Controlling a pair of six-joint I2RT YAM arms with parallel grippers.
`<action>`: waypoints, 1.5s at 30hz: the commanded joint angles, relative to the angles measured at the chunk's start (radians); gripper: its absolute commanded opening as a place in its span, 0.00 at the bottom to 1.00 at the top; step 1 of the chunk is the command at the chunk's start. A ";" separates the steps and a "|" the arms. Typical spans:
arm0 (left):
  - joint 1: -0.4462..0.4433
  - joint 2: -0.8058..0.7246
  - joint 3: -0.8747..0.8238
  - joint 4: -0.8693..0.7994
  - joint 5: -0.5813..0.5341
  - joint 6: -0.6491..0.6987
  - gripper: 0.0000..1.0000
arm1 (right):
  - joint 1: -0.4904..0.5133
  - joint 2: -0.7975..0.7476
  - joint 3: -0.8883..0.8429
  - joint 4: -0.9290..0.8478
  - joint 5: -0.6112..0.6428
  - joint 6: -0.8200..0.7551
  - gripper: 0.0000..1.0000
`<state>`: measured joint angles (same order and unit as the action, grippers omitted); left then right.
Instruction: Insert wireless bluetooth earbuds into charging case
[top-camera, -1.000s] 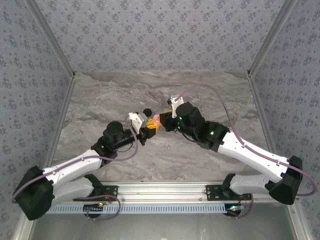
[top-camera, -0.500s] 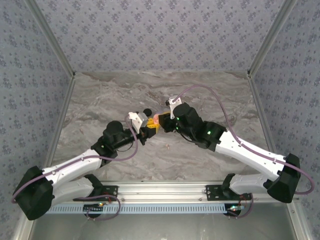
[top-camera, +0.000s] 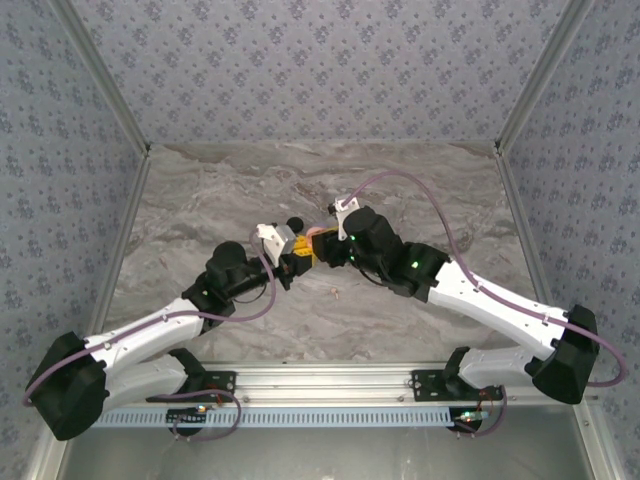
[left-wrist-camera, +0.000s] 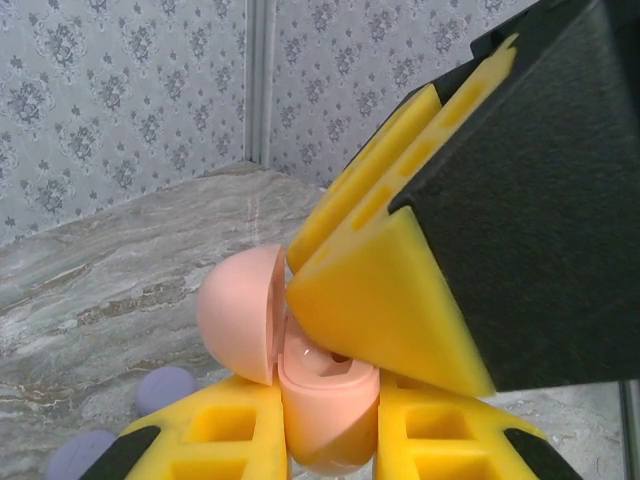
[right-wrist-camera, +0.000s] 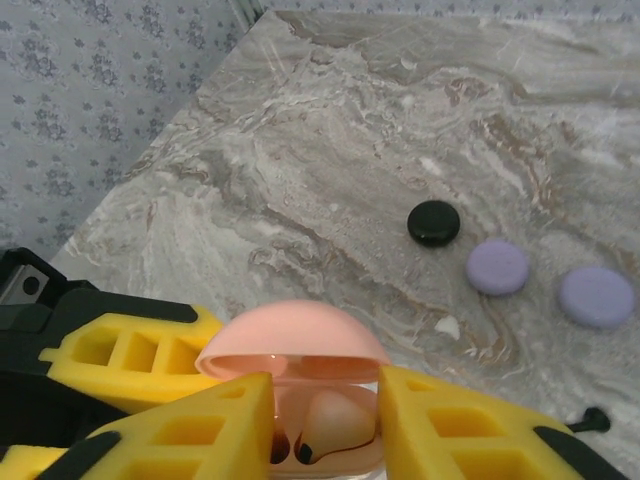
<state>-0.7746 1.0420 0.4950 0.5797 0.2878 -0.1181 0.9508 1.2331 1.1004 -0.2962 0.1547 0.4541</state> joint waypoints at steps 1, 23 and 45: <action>-0.005 -0.007 0.033 0.054 -0.003 -0.003 0.00 | -0.014 -0.015 0.034 -0.023 -0.058 0.011 0.42; -0.006 -0.296 -0.068 -0.172 -0.200 0.059 0.00 | -0.215 0.074 -0.084 -0.354 -0.116 0.113 0.49; -0.005 -0.433 -0.088 -0.205 -0.216 0.093 0.00 | -0.067 0.719 0.266 -0.534 -0.118 0.063 0.45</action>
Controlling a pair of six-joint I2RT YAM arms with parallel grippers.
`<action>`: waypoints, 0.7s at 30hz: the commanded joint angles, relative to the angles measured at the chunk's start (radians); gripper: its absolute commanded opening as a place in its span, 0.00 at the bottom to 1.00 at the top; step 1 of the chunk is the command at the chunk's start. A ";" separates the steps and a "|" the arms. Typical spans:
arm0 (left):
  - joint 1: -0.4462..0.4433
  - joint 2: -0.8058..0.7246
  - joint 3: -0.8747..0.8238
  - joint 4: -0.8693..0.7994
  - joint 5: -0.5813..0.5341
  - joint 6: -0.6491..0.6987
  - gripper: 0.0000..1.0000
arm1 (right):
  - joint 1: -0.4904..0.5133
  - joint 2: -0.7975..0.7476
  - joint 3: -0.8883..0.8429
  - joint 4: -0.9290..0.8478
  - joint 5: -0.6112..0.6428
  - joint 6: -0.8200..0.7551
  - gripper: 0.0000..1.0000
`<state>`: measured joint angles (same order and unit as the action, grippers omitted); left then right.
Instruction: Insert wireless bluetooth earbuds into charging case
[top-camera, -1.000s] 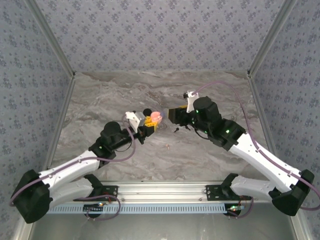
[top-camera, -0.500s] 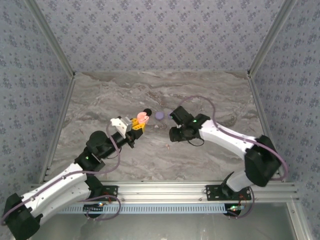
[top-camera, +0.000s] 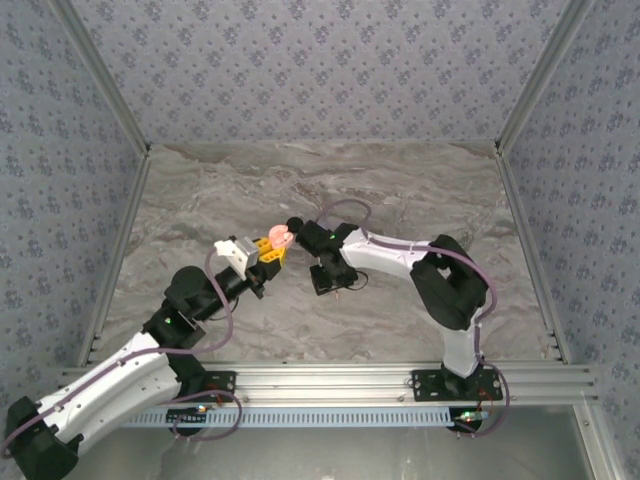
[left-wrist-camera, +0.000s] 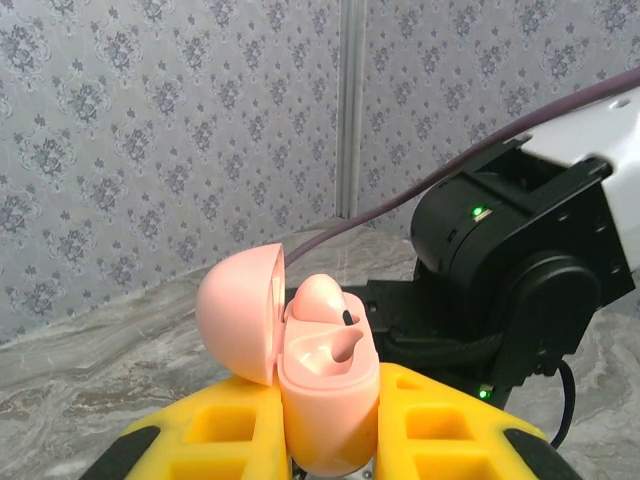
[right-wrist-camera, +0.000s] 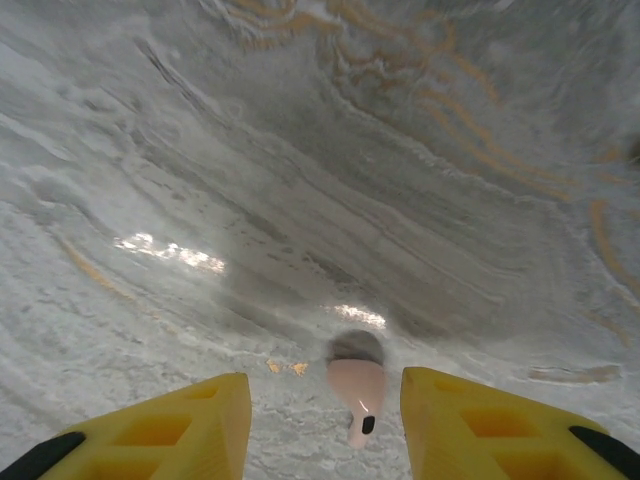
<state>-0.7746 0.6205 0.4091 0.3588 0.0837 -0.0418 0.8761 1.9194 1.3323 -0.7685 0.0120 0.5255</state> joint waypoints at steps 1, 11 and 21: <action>-0.005 -0.012 -0.003 0.017 -0.011 0.017 0.00 | 0.009 0.042 0.038 -0.067 0.027 -0.011 0.44; -0.005 -0.008 -0.001 0.022 -0.010 0.014 0.00 | 0.010 0.086 0.032 -0.056 0.039 -0.017 0.33; -0.006 -0.003 -0.001 0.020 -0.004 0.011 0.00 | 0.009 0.017 0.010 -0.021 0.068 -0.036 0.23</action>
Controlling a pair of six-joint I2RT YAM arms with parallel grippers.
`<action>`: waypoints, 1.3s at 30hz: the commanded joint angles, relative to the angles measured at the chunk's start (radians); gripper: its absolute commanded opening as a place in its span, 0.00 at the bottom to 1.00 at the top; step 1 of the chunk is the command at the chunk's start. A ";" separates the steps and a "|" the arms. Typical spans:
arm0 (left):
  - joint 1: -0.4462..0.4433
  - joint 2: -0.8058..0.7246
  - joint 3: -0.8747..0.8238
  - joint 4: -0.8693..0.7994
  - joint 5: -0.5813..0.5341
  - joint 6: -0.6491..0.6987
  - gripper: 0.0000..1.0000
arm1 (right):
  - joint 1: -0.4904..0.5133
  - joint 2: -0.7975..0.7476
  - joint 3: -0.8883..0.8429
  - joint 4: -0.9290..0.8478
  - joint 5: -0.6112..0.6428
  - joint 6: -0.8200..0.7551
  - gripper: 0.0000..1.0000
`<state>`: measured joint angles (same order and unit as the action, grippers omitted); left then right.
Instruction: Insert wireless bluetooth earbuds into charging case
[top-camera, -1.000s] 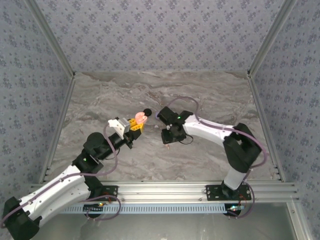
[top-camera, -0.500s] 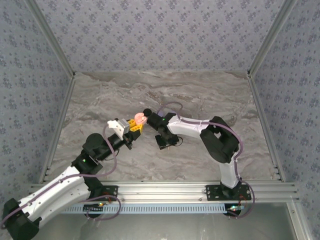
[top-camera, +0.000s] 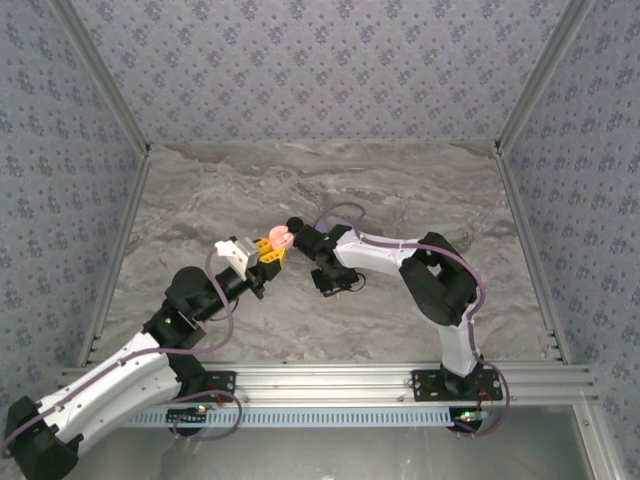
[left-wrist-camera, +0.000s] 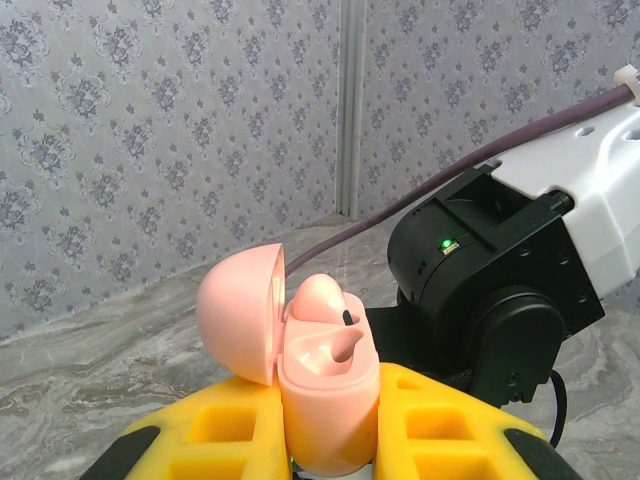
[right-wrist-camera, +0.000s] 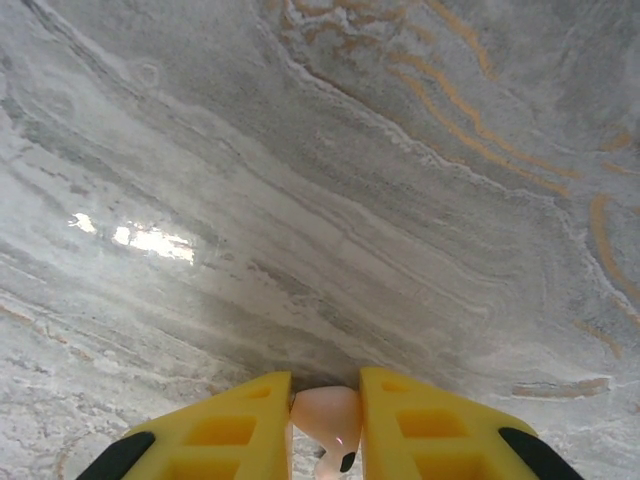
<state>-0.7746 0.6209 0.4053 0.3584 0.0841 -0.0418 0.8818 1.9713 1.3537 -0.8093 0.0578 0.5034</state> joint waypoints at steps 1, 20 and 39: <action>-0.006 -0.001 0.003 0.022 -0.001 0.010 0.00 | 0.002 -0.057 -0.014 0.024 0.029 -0.019 0.22; -0.005 0.248 0.040 0.197 0.131 -0.050 0.00 | -0.016 -0.772 -0.072 0.260 -0.006 -0.156 0.21; -0.008 0.382 0.099 0.298 0.221 -0.089 0.00 | 0.094 -0.721 -0.084 0.410 0.030 -0.230 0.20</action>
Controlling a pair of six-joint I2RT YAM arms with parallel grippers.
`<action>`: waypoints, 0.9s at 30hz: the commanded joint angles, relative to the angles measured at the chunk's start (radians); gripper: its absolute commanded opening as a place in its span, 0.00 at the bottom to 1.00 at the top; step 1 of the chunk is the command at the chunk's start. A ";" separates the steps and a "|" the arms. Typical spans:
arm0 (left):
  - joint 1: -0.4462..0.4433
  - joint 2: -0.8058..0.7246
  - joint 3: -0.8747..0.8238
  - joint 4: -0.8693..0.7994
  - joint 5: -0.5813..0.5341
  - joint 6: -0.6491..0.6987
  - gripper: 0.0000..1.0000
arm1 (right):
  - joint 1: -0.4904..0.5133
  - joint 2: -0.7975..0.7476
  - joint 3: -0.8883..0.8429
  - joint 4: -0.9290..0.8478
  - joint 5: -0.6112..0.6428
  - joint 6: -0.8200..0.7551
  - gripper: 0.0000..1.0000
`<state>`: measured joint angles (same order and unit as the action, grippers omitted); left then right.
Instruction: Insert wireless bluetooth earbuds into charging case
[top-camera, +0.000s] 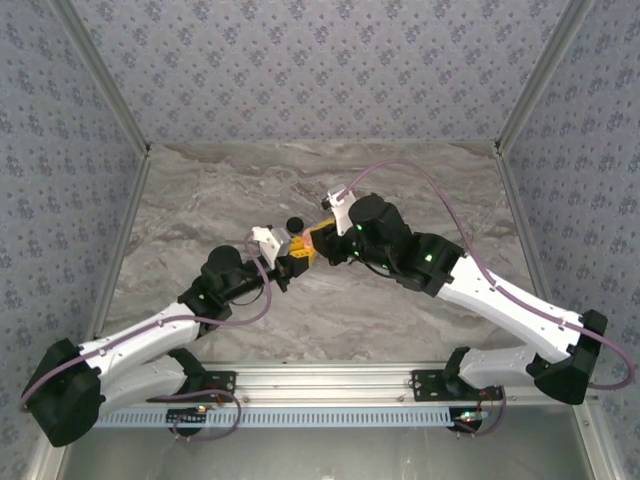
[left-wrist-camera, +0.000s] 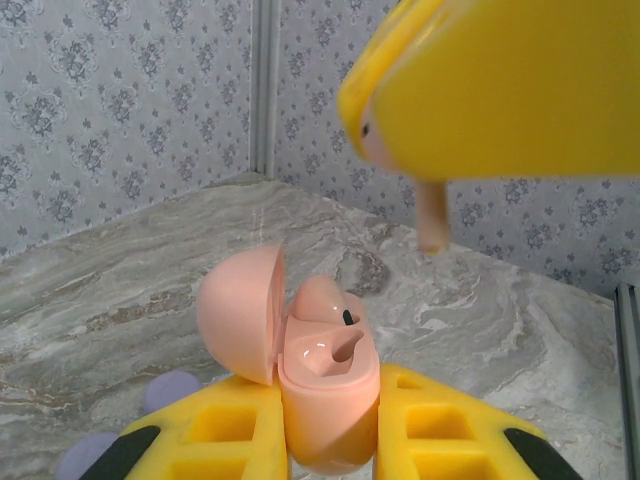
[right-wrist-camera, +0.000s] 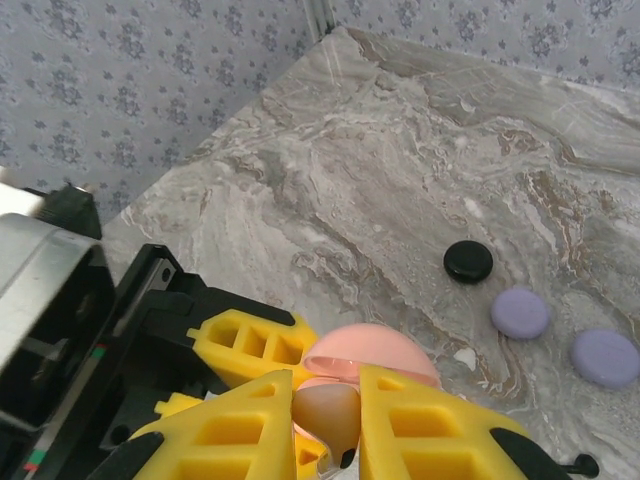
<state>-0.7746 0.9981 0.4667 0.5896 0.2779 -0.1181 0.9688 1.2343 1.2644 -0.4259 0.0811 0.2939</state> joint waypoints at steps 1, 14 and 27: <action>-0.006 0.005 0.039 0.067 0.027 -0.012 0.00 | 0.007 0.020 0.006 0.025 0.008 -0.019 0.20; -0.007 0.006 0.041 0.068 0.029 -0.013 0.00 | 0.010 0.069 0.022 -0.011 0.019 -0.032 0.20; -0.007 0.008 0.046 0.067 0.026 -0.013 0.00 | 0.012 0.078 0.018 -0.021 0.049 -0.036 0.21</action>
<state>-0.7746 1.0046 0.4667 0.6037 0.2886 -0.1249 0.9733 1.3018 1.2652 -0.4297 0.1135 0.2684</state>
